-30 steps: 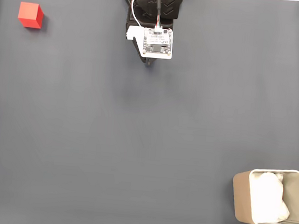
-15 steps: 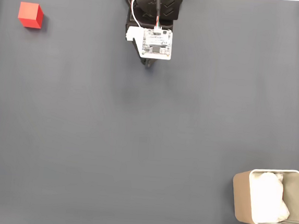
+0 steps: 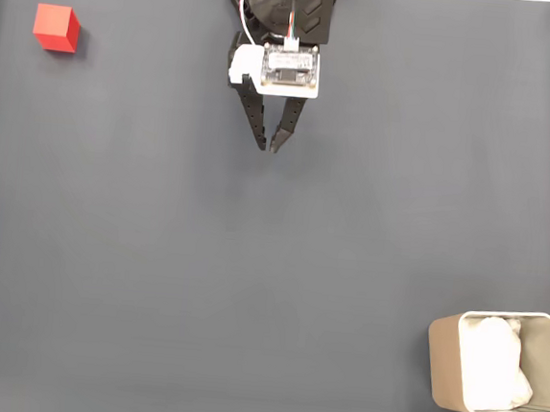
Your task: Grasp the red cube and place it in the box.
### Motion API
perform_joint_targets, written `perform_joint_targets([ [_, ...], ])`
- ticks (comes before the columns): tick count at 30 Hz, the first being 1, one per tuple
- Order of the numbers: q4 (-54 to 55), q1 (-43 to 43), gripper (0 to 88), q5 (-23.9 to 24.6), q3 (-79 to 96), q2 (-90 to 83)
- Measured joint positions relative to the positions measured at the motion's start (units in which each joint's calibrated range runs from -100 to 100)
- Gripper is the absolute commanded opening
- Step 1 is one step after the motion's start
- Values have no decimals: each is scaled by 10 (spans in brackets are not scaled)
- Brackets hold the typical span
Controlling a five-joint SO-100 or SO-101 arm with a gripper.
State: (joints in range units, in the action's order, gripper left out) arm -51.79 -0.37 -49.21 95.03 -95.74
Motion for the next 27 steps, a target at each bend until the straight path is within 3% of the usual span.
perform_joint_targets([
  [12,51,-3,0,-7,-154,108],
  [27,37,-88,0,-9,-377,297],
])
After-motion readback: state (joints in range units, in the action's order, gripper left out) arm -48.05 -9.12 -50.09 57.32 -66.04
